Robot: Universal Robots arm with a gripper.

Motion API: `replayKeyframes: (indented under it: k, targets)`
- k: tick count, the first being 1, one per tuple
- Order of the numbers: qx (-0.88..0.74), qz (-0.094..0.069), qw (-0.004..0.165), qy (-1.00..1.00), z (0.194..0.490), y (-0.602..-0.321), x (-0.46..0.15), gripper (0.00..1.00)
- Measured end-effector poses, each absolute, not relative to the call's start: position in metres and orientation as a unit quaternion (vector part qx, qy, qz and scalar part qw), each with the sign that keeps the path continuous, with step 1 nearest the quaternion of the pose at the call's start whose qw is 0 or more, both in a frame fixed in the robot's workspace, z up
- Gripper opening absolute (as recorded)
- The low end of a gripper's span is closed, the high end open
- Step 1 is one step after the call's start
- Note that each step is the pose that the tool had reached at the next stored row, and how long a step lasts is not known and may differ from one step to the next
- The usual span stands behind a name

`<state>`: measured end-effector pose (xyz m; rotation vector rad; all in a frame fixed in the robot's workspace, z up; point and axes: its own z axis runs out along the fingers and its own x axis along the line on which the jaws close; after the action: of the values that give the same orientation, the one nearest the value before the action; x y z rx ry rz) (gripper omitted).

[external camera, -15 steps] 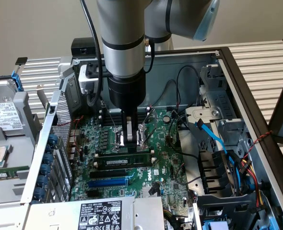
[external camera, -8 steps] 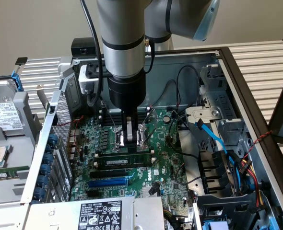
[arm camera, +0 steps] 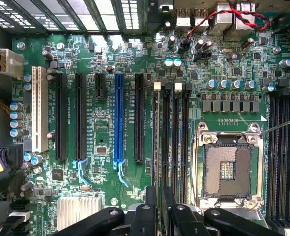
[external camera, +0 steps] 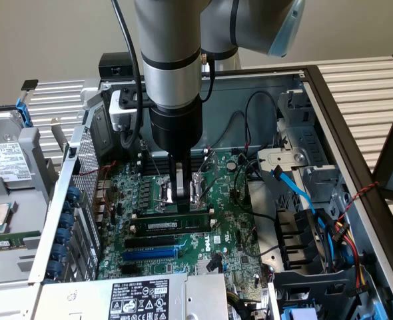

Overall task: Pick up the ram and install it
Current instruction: 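Press down the ram until it locks into place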

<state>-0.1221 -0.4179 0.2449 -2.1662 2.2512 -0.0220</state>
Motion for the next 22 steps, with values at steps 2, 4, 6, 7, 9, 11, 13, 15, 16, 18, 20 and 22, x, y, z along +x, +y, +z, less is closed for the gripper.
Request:
replayKeyframes:
  k: [2, 4, 6, 7, 9, 11, 13, 15, 16, 18, 20, 22]
  targets:
    - [-0.693, -0.007, 0.009, 0.721, 0.2449, -0.4179, -0.1221, 0.11]
    - [-0.693, -0.007, 0.009, 0.721, 0.2449, -0.4179, -0.1221, 0.10]
    - [-0.693, -0.007, 0.009, 0.721, 0.2450, -0.4179, -0.1212, 0.10]
    - [-0.693, -0.007, 0.008, 0.721, 0.2451, -0.4179, -0.1198, 0.10]
    - [-0.693, -0.003, 0.005, 0.721, 0.2447, -0.4179, -0.1177, 0.10]
    - [-0.693, 0.001, 0.001, 0.721, 0.2434, -0.4179, -0.1164, 0.10]
    - [-0.693, 0.004, -0.003, 0.721, 0.2416, -0.4179, -0.1160, 0.10]
    - [-0.692, 0.007, -0.006, 0.721, 0.2408, -0.4182, -0.1157, 0.10]
    - [-0.692, 0.007, -0.006, 0.722, 0.2406, -0.4184, -0.1154, 0.10]
    - [-0.692, 0.007, -0.006, 0.721, 0.2397, -0.4186, -0.1146, 0.10]
    - [-0.692, 0.007, -0.006, 0.722, 0.2380, -0.4186, -0.1144, 0.10]
    - [-0.692, 0.007, -0.006, 0.722, 0.2356, -0.4186, -0.1143, 0.10]
